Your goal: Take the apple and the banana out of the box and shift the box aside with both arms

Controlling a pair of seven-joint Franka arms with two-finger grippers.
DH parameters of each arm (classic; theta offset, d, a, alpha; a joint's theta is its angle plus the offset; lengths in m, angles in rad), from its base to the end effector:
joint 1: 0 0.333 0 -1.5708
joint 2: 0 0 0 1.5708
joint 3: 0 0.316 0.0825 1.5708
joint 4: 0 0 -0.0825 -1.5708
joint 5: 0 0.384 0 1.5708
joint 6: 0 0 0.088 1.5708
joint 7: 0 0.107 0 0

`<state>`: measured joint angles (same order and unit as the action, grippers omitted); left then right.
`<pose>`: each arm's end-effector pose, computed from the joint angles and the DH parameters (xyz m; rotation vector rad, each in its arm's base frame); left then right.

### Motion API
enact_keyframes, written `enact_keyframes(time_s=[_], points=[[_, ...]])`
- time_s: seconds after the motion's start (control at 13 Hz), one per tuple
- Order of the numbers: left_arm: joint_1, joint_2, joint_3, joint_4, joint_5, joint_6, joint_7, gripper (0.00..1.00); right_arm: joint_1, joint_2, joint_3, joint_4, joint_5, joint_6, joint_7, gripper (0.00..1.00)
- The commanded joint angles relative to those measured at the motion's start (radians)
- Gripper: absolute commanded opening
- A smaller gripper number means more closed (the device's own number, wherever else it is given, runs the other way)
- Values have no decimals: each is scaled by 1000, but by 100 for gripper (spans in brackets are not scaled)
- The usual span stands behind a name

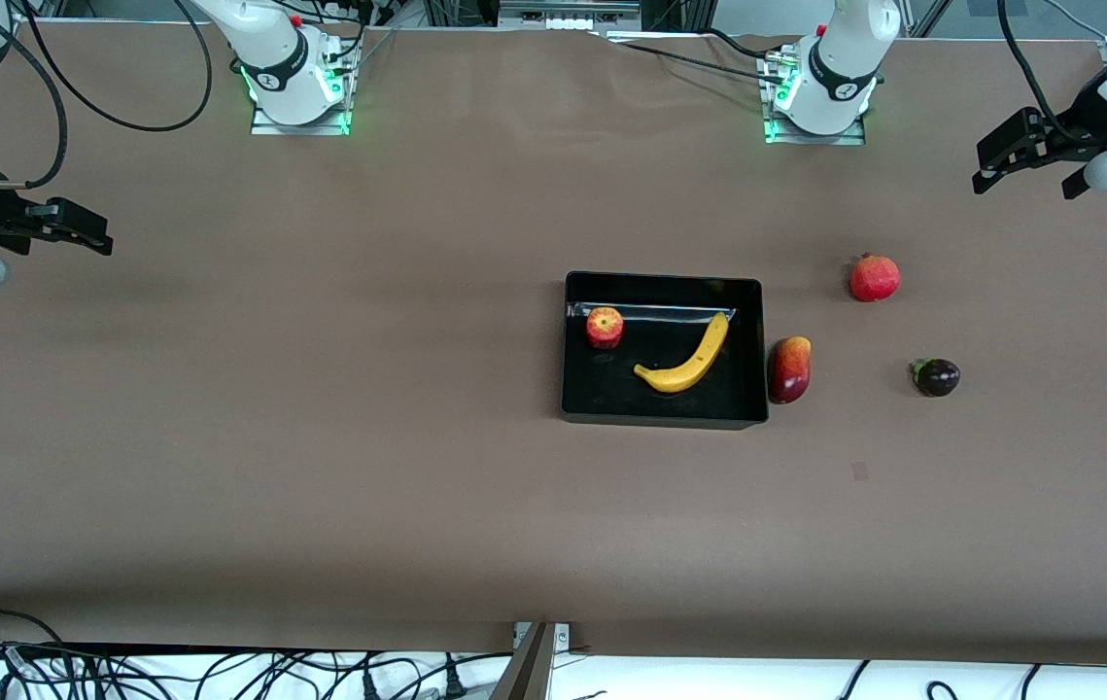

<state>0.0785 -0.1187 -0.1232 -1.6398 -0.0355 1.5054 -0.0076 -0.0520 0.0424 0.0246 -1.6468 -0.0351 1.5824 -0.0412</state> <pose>0.5096 -0.0310 0.6492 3.1205 -0.0595 -0.0267 0.5627 -0.0194 0.5661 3.1067 0.0250 -0.1678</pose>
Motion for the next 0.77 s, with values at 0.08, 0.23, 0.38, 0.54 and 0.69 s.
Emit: enact_keyframes(time_s=[0.08, 0.23, 0.38, 0.54, 0.69], points=[[10, -13, -7, 15, -14, -8, 9, 100, -6, 1, 3, 15, 3, -19, -3, 100], [9, -6, -10, 26, -11, -19, 3, 100, -6, 1, 5, 15, 1, -16, -3, 100], [9, 10, -15, 28, -11, -17, 2, 100, -5, 1, 6, 15, 1, -18, -3, 100], [9, 30, -16, 26, -11, -17, 3, 100, -5, 1, 5, 15, 1, -19, -3, 100], [-5, 60, -21, 26, -11, -17, -2, 100, -6, 1, 5, 15, 1, -21, -5, 100]])
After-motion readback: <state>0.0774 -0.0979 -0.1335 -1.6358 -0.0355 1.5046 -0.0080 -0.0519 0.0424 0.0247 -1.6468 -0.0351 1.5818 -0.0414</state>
